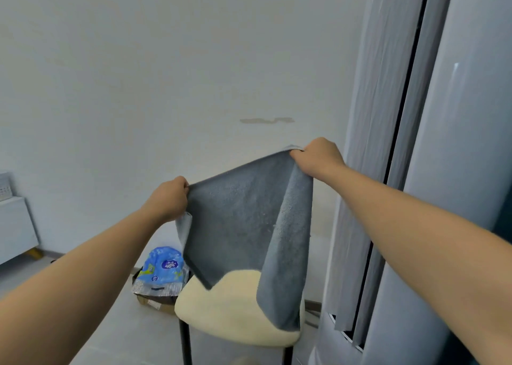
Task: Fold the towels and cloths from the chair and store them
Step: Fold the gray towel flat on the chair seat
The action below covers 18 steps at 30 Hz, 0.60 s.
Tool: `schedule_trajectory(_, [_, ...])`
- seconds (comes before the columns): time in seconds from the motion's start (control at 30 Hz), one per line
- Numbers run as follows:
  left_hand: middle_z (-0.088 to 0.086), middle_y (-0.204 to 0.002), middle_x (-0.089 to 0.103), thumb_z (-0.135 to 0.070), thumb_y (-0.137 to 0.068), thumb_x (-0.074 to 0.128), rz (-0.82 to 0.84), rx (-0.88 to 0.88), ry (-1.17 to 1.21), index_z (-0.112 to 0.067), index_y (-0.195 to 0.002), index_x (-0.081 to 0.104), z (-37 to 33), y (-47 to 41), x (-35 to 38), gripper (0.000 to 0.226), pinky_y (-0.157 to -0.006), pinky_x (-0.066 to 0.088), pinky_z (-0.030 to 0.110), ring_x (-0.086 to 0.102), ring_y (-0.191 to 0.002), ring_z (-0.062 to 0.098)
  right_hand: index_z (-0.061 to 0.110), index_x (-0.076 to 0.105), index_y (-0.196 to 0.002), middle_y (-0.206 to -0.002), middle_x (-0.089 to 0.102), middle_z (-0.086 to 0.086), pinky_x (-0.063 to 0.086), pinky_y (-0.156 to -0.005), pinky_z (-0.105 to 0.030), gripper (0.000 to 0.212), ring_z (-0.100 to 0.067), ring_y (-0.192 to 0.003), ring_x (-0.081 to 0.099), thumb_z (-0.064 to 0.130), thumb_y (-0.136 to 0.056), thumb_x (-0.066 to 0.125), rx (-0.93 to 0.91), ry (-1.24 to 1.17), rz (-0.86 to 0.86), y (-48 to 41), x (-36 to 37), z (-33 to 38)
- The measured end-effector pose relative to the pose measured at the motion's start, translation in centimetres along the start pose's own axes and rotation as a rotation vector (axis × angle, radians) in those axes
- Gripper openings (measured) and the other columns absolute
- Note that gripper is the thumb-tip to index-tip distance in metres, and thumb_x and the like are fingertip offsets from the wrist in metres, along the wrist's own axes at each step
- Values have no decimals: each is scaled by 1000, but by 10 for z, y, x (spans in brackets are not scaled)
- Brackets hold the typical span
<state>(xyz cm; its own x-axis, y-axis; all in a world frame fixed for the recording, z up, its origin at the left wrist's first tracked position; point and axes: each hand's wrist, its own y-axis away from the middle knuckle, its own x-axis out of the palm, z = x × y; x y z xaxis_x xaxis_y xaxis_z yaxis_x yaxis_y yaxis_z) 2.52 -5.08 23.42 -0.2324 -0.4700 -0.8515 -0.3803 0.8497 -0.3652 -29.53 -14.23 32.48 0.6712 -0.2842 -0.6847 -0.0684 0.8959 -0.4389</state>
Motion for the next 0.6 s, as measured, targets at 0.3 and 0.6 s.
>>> schedule_trajectory(0.3, [4,-80,52,6,-77,43,11,96,-41,-16,-85,44,2,6,6,24,-57,34,33,49,-73,27,12,56,-85,-95,60,-6,39,-62,-29,22,-25,-74,55,25,-96,42,58,442,-25,-8,5,13])
schedule_trajectory(0.6, [-1,-121,63,5,-84,44,104,255,-123,-27,-116,71,-17,4,27,53,-90,44,30,57,-113,24,10,63,-86,-96,67,-11,50,-67,-32,19,-30,-77,60,9,-86,45,-15,265,-26,-25,16,8])
